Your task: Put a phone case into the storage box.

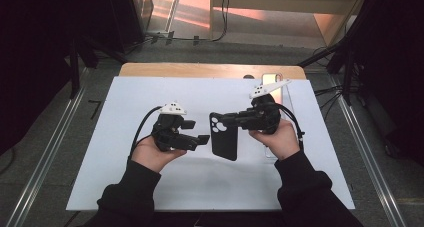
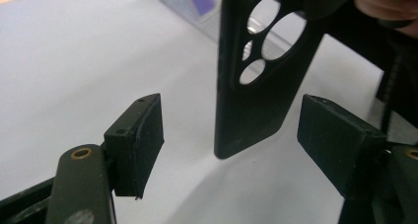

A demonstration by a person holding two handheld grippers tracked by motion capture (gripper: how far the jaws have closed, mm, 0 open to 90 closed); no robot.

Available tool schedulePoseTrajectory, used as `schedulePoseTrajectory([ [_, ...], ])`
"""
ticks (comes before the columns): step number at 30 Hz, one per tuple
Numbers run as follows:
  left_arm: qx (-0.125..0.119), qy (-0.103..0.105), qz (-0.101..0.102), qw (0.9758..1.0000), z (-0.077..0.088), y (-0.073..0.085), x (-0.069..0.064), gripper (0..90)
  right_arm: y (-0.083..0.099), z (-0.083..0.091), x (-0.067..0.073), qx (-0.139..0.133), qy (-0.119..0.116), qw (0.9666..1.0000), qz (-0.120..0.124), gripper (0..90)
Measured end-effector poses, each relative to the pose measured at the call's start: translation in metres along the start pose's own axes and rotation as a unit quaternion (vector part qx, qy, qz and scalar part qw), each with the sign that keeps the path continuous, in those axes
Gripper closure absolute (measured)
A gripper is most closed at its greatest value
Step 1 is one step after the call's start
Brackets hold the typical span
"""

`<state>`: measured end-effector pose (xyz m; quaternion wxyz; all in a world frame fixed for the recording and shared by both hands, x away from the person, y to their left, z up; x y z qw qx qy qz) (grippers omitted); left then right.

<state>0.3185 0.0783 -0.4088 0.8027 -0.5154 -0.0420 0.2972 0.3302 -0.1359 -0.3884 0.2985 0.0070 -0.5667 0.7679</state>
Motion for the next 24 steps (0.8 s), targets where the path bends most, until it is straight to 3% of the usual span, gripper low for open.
schedulePoseTrajectory([
  [9,0.004,0.036,-0.023,0.9991,0.001,-0.001,-0.002,25.6,0.002,-0.006,0.007,0.010,-0.041,0.9991,0.008,77.6],
  [17,0.009,0.061,-0.029,0.9977,-0.001,0.001,-0.002,28.1,0.006,-0.017,0.016,0.021,-0.077,0.9967,0.014,77.6],
  [24,0.008,0.094,-0.020,0.9954,-0.003,0.005,-0.002,35.9,0.008,-0.022,0.021,0.025,-0.095,0.9951,0.012,77.5],
])
Point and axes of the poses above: each handheld gripper's, and its own axes: z roughly backward along the jaws, y roughly out of its underside, x roughly to its left, the point moved 4 cm from there along -z, roughly forward along the jaws, and after that the axes turned 11 degrees about -x, right-handed, at the moved point
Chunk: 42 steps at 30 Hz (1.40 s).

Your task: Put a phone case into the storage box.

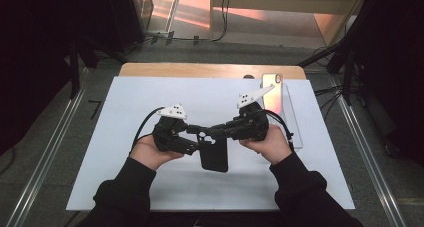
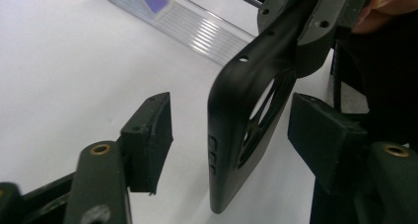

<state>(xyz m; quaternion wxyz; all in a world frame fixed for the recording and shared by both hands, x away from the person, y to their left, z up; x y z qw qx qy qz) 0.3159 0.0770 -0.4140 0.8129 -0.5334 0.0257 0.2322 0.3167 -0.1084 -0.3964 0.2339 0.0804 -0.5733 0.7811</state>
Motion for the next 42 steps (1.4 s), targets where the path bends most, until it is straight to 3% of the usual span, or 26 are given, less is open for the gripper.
schedulePoseTrajectory([
  [6,-0.005,0.037,-0.011,0.9993,0.003,0.003,0.000,61.2,-0.001,0.000,0.002,-0.009,-0.014,0.9998,0.007,77.5],
  [10,-0.020,0.046,0.007,0.9987,0.007,0.001,0.004,69.0,0.000,0.001,0.001,-0.012,-0.019,0.9997,0.013,77.1],
  [16,-0.009,0.052,0.006,0.9986,0.008,-0.001,0.000,75.7,0.000,0.003,-0.002,-0.013,-0.023,0.9996,0.006,74.2],
  [20,-0.009,0.056,-0.002,0.9984,0.008,-0.002,-0.004,76.6,-0.002,0.005,-0.003,-0.028,-0.024,0.9993,0.001,69.4],
  [22,-0.007,0.053,-0.004,0.9986,0.008,-0.004,-0.005,76.6,-0.002,0.005,-0.001,-0.027,-0.017,0.9995,0.000,66.0],
  [27,-0.005,0.041,0.003,0.9991,0.011,-0.006,-0.006,76.9,-0.006,0.004,0.001,-0.048,0.003,0.9988,-0.001,43.5],
  [30,-0.007,0.032,0.005,0.9994,0.014,-0.007,-0.006,76.8,-0.008,0.005,0.001,-0.057,0.016,0.9982,0.005,36.0],
  [36,0.009,-0.004,0.012,0.9999,0.016,-0.008,-0.002,76.6,-0.008,0.009,-0.005,-0.057,0.061,0.9965,0.009,31.3],
  [42,0.010,-0.027,0.020,0.9994,0.019,-0.007,0.003,76.6,-0.005,0.013,-0.013,-0.059,0.090,0.9942,0.005,31.2],
])
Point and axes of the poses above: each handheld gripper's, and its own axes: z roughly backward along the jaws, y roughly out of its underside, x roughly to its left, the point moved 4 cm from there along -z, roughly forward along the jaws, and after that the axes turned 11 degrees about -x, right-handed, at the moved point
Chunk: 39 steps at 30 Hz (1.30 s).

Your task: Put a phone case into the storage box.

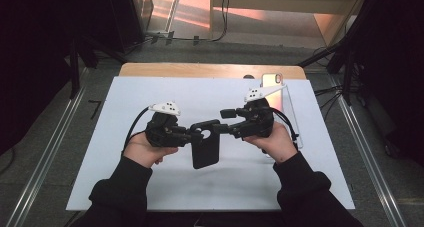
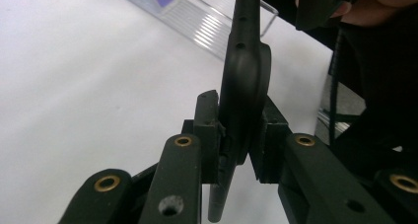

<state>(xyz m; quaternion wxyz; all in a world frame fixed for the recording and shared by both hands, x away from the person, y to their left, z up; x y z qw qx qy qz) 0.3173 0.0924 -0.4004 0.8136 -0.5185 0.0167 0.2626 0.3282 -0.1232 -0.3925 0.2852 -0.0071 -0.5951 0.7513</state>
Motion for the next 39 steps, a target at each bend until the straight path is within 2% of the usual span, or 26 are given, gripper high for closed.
schedulePoseTrajectory([
  [3,-0.009,-0.013,0.005,0.9999,0.003,-0.001,0.004,76.5,0.002,0.001,-0.002,0.003,0.006,1.0000,0.003,29.6],
  [7,-0.022,-0.031,0.010,0.9992,0.009,-0.004,0.006,76.5,0.005,0.002,-0.004,0.008,-0.006,0.9999,-0.004,29.5],
  [14,-0.026,-0.073,0.029,0.9965,0.013,-0.006,0.012,76.4,0.010,-0.004,-0.004,0.016,0.002,0.9997,0.016,21.3],
  [19,-0.028,-0.084,0.034,0.9955,0.014,-0.006,0.012,76.4,0.017,-0.013,-0.002,0.038,0.003,0.9991,0.017,14.3],
  [21,-0.026,-0.091,0.036,0.9948,0.014,-0.007,0.012,76.3,0.019,-0.017,-0.001,0.052,0.014,0.9984,0.016,0.0],
  [23,-0.028,-0.100,0.041,0.9937,0.014,-0.007,0.013,76.4,0.022,-0.020,0.000,0.071,0.027,0.9970,0.015,0.0],
  [25,-0.026,-0.107,0.046,0.9929,0.015,-0.007,0.014,76.4,0.024,-0.024,0.002,0.078,0.028,0.9965,0.012,0.0],
  [32,-0.030,-0.132,0.064,0.9888,0.015,-0.008,0.016,76.4,0.031,-0.033,0.007,0.054,0.052,0.9972,0.008,0.0],
  [34,-0.031,-0.136,0.073,0.9875,0.016,-0.009,0.016,76.4,0.033,-0.037,0.009,0.048,0.067,0.9966,0.003,0.0],
  [39,-0.038,-0.153,0.080,0.9842,0.015,-0.010,0.015,76.4,0.038,-0.045,0.011,0.031,0.106,0.9939,0.004,0.0],
])
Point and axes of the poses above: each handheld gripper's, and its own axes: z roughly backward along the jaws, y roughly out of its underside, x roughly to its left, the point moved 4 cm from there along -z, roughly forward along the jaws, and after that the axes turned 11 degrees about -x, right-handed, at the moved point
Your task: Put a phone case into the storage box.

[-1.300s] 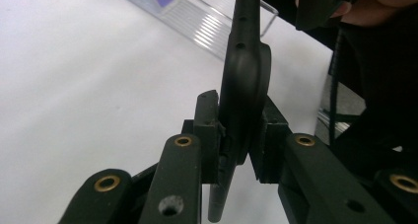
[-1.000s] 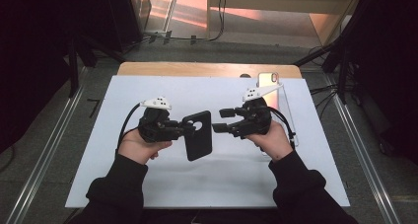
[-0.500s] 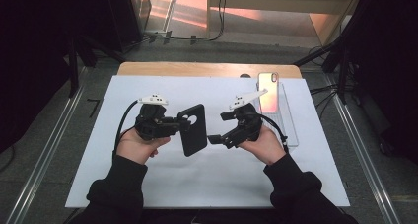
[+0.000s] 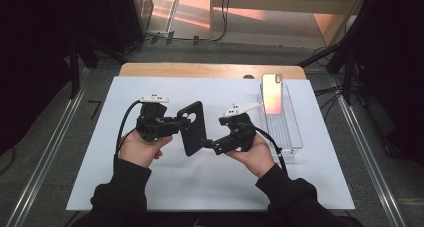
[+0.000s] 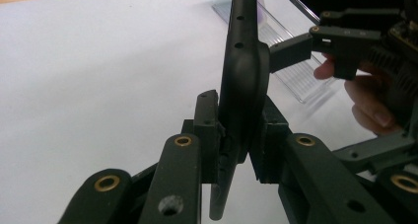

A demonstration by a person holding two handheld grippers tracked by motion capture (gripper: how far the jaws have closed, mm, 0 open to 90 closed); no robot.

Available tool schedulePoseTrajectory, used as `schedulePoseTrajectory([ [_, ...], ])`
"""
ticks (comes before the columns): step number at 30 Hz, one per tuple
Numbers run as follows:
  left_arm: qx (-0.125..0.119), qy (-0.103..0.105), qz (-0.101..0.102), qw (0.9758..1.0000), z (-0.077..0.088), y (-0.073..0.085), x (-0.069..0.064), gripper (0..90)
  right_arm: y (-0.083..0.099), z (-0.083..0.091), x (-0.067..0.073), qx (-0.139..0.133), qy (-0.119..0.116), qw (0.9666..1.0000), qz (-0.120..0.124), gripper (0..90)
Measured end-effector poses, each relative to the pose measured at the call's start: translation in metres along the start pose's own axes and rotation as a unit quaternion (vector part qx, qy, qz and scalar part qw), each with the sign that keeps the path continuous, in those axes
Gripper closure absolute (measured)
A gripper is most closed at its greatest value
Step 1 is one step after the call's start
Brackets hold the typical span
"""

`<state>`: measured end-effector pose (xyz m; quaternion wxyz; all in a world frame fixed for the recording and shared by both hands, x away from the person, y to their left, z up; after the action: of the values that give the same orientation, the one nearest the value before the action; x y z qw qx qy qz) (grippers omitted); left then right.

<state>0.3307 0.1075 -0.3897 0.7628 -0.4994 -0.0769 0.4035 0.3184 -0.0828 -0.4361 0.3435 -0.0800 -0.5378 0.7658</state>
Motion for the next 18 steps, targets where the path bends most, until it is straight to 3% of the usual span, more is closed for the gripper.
schedulePoseTrajectory([
  [8,-0.003,0.000,0.015,0.9999,-0.002,0.000,-0.003,76.4,0.001,-0.006,0.009,-0.019,0.045,0.9988,-0.003,0.0],
  [18,0.001,0.010,0.010,0.9999,-0.010,0.002,-0.012,76.3,0.004,-0.014,0.012,-0.020,0.059,0.9980,-0.010,0.0],
])
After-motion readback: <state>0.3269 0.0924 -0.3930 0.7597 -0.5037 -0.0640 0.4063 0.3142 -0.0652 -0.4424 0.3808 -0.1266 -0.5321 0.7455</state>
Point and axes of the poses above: each handheld gripper's, and its own axes: z roughly backward along the jaws, y roughly out of its underside, x roughly to its left, the point moved 4 cm from there along -z, roughly forward along the jaws, and after that the axes turned 11 degrees about -x, right-handed, at the moved point
